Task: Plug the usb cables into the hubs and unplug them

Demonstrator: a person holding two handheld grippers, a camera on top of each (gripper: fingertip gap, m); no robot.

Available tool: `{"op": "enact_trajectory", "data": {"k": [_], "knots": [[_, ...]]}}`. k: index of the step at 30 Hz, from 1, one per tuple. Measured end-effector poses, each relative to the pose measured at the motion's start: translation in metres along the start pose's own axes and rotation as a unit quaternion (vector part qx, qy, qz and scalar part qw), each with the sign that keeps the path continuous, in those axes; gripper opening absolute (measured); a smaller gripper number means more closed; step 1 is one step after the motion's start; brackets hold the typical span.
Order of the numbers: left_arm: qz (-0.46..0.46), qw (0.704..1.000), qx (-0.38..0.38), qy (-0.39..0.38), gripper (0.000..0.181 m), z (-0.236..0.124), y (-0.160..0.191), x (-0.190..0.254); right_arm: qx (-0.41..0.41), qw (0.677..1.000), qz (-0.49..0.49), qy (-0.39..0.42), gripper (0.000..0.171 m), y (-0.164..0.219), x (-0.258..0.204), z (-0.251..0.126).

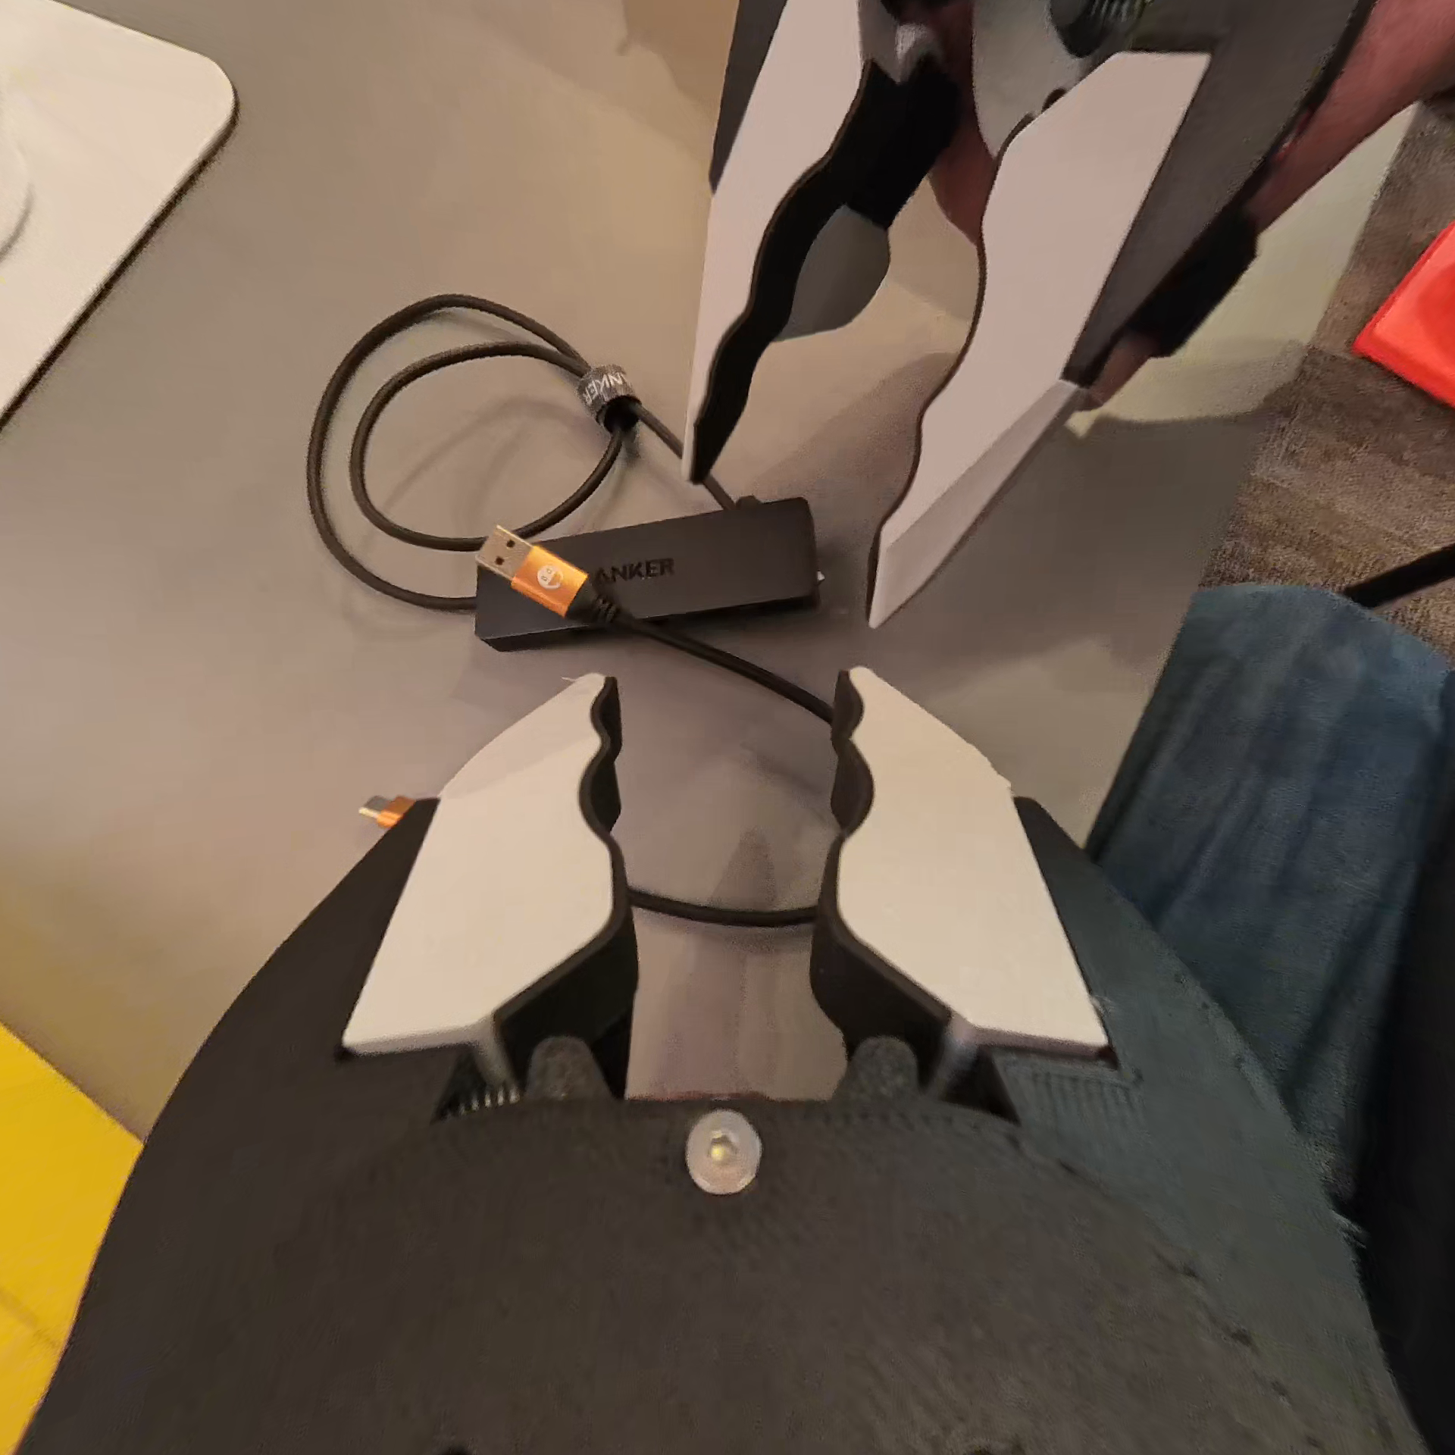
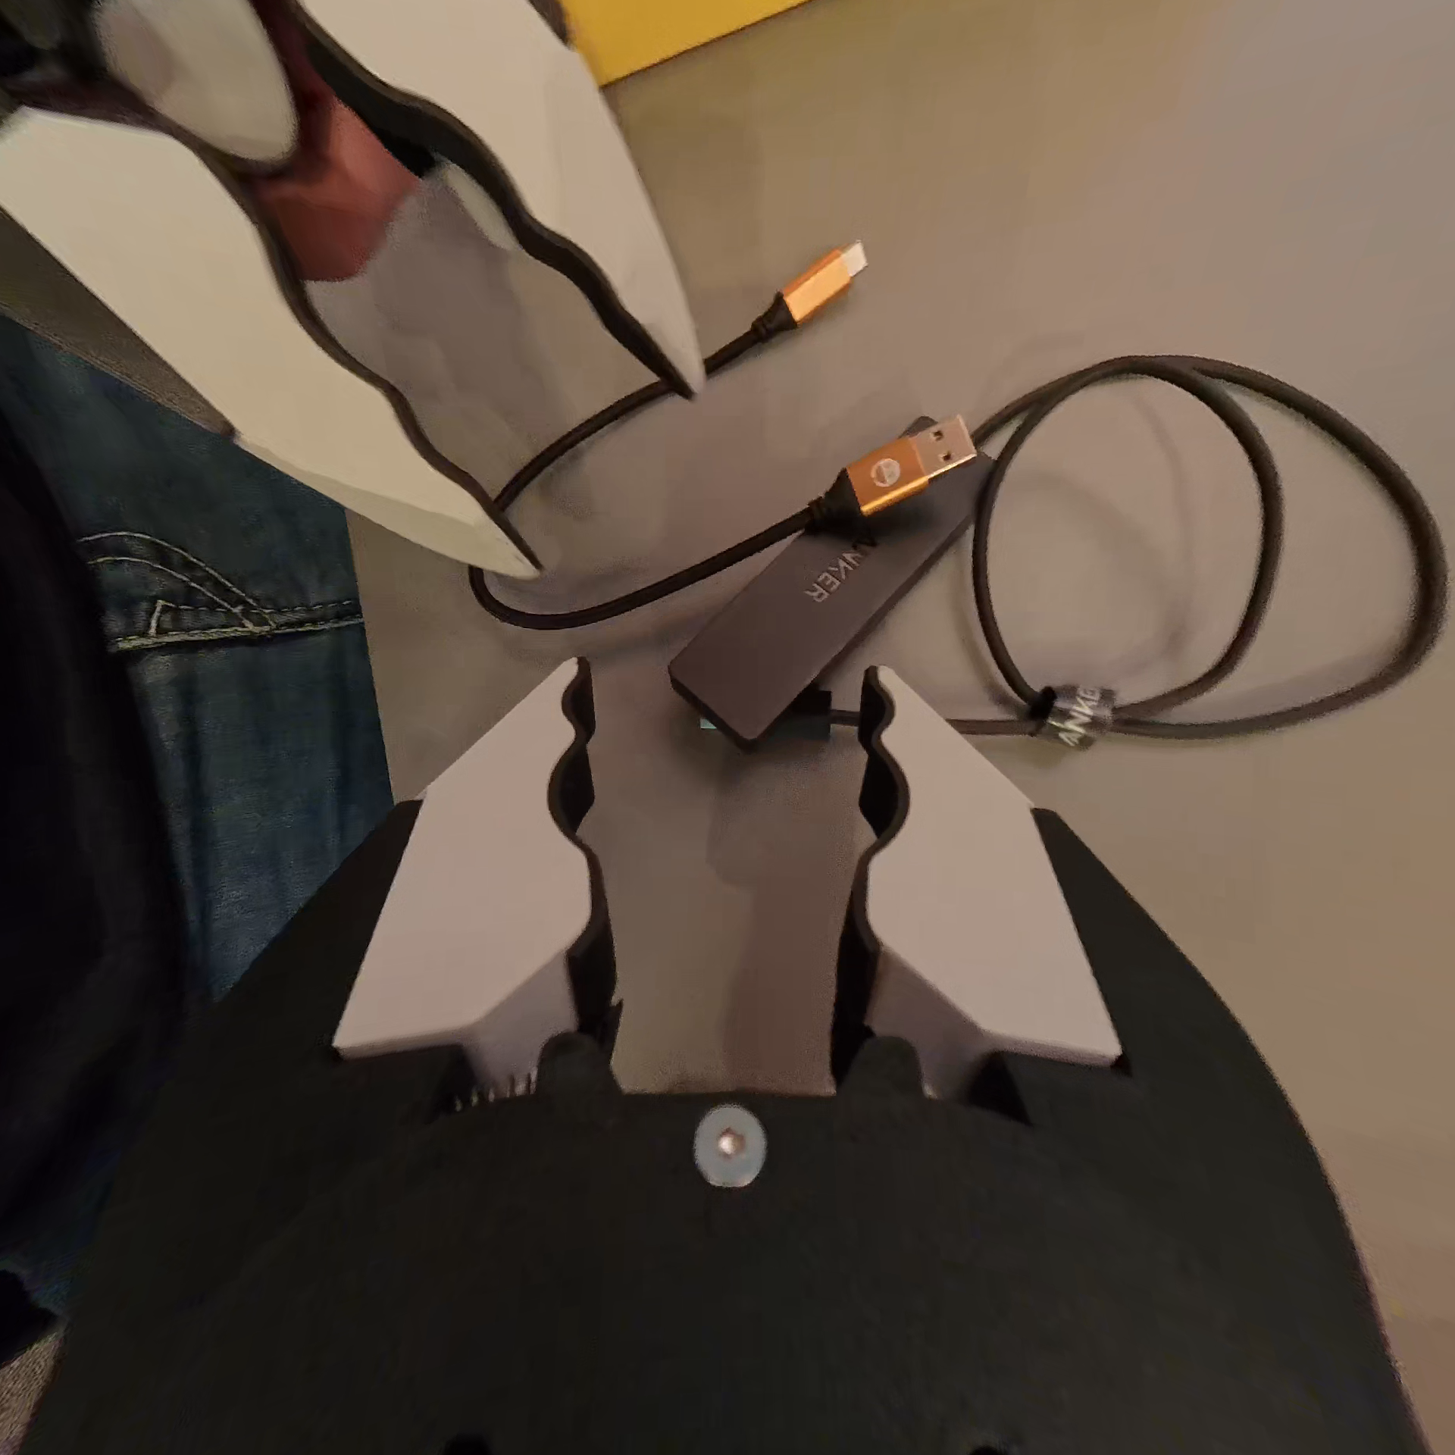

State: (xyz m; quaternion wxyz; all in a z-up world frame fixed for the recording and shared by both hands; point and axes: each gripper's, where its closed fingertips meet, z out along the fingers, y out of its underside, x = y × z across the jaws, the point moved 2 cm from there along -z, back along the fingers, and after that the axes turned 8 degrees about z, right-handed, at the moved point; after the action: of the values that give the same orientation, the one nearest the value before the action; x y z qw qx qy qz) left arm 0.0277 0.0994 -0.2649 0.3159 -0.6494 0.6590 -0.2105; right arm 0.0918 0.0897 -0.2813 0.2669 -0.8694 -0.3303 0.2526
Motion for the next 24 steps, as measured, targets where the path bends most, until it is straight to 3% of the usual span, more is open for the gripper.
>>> {"op": "enact_trajectory", "data": {"k": [4,7,13,17,21,24], "knots": [[-0.002,1.0,-0.03,0.0,0.054,0.019,0.007,-0.002,-0.015,1.0,-0.003,-0.013,0.062,0.002,0.005,0.012],[0.004,0.998,-0.055,-0.008,0.053,0.032,0.015,-0.003,-0.021,0.999,0.006,-0.025,0.046,0.004,0.007,0.015],[0.012,0.996,-0.082,-0.033,0.044,0.038,0.025,-0.011,-0.005,0.995,0.064,-0.077,0.042,0.005,0.007,0.012],[0.02,0.996,-0.078,-0.047,0.048,0.036,0.021,-0.016,0.017,0.992,0.084,-0.092,0.041,0.002,0.007,0.011],[0.11,0.986,-0.06,-0.112,0.057,0.029,0.007,-0.022,0.039,0.987,0.105,-0.111,0.041,-0.001,0.006,0.006],[0.211,0.962,-0.051,-0.164,0.051,0.03,-0.006,-0.022,0.047,0.985,0.113,-0.122,0.041,-0.005,0.003,0.001]]}}
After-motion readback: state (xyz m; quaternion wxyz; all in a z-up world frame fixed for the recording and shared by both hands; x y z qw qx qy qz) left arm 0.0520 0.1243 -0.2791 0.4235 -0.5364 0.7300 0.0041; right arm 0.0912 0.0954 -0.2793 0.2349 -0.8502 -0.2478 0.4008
